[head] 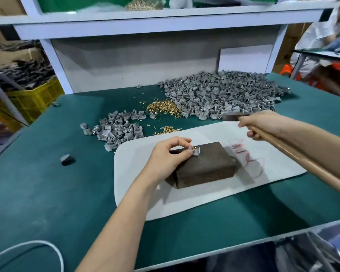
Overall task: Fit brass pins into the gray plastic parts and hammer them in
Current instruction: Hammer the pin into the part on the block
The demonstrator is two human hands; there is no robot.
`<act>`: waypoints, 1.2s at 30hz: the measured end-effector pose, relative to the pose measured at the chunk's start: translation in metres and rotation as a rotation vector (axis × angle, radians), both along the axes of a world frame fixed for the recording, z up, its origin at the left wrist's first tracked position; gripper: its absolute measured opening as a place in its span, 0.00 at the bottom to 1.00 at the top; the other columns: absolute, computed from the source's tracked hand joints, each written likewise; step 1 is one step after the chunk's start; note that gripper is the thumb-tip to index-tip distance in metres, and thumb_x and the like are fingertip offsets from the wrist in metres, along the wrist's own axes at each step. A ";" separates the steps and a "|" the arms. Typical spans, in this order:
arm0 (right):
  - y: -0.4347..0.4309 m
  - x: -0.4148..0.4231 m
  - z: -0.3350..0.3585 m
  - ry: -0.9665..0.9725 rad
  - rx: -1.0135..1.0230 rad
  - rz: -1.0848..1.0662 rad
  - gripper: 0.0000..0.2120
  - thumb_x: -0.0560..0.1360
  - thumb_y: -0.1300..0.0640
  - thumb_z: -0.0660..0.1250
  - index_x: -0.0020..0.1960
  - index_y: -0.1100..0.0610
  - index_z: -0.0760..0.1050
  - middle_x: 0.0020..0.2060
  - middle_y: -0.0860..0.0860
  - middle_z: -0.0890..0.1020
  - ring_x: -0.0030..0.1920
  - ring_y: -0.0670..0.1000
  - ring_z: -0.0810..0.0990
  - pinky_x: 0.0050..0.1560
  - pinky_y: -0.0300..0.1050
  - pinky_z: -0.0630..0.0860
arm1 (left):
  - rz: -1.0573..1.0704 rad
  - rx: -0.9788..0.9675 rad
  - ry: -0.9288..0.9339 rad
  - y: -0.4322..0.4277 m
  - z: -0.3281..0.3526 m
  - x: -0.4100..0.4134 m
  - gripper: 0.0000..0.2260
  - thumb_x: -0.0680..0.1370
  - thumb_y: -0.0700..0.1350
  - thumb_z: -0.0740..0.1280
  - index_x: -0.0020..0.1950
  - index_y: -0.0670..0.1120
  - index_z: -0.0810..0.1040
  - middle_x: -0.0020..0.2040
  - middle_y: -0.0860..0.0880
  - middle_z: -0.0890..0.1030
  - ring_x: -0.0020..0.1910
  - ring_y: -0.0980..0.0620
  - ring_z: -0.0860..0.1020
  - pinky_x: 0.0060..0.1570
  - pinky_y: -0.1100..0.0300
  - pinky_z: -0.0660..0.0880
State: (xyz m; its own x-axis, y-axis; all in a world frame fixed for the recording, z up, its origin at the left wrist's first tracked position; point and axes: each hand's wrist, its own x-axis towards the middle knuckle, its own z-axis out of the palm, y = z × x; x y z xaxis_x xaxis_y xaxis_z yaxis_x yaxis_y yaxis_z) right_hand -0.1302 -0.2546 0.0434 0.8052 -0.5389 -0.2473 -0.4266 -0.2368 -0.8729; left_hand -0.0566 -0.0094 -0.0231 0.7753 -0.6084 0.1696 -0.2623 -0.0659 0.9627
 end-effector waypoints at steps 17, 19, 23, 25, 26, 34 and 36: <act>0.111 -0.029 0.038 0.043 -0.401 0.390 0.09 0.79 0.60 0.59 0.40 0.60 0.66 0.24 0.55 0.72 0.15 0.48 0.66 0.18 0.38 0.65 | -0.045 -0.030 0.021 0.000 -0.002 0.000 0.06 0.75 0.33 0.68 0.45 0.43 0.78 0.41 0.52 0.80 0.39 0.66 0.77 0.42 0.74 0.71; 0.115 -0.027 0.033 0.058 -0.451 0.395 0.10 0.79 0.60 0.59 0.40 0.61 0.65 0.26 0.56 0.71 0.14 0.48 0.65 0.17 0.37 0.65 | -0.054 -0.035 0.026 0.000 -0.001 0.000 0.08 0.75 0.33 0.68 0.42 0.46 0.77 0.40 0.52 0.79 0.38 0.65 0.77 0.41 0.74 0.71; 0.114 -0.019 0.030 -0.057 -0.425 0.344 0.17 0.74 0.64 0.63 0.32 0.58 0.59 0.20 0.50 0.64 0.15 0.50 0.61 0.17 0.37 0.62 | -0.055 -0.026 0.048 0.000 0.000 -0.001 0.09 0.75 0.34 0.68 0.40 0.47 0.77 0.43 0.50 0.81 0.40 0.61 0.77 0.44 0.70 0.73; 0.111 -0.014 0.031 -0.134 -0.376 0.302 0.21 0.70 0.67 0.66 0.29 0.57 0.56 0.17 0.46 0.59 0.17 0.51 0.58 0.20 0.37 0.60 | -0.056 -0.030 0.075 -0.001 0.000 -0.001 0.10 0.75 0.34 0.68 0.39 0.48 0.77 0.43 0.51 0.81 0.41 0.60 0.78 0.46 0.68 0.74; 0.110 -0.011 0.030 -0.144 -0.399 0.288 0.20 0.69 0.68 0.67 0.29 0.57 0.57 0.16 0.46 0.61 0.18 0.51 0.58 0.21 0.36 0.60 | -0.057 -0.035 0.087 -0.001 0.000 -0.001 0.09 0.75 0.34 0.69 0.39 0.48 0.77 0.43 0.52 0.82 0.41 0.61 0.78 0.46 0.69 0.74; 0.125 -0.001 0.007 -0.015 -0.662 0.309 0.07 0.67 0.59 0.72 0.35 0.62 0.78 0.25 0.47 0.79 0.25 0.46 0.70 0.23 0.34 0.62 | -0.071 -0.058 0.151 0.000 0.004 -0.004 0.07 0.75 0.34 0.69 0.40 0.44 0.78 0.38 0.54 0.80 0.32 0.66 0.77 0.36 0.73 0.72; 0.125 0.000 0.006 -0.017 -0.678 0.291 0.07 0.67 0.60 0.71 0.41 0.65 0.81 0.17 0.42 0.73 0.22 0.41 0.72 0.22 0.32 0.64 | -0.068 -0.065 0.173 0.001 0.004 -0.004 0.06 0.74 0.34 0.69 0.40 0.43 0.79 0.38 0.53 0.81 0.32 0.66 0.77 0.36 0.74 0.72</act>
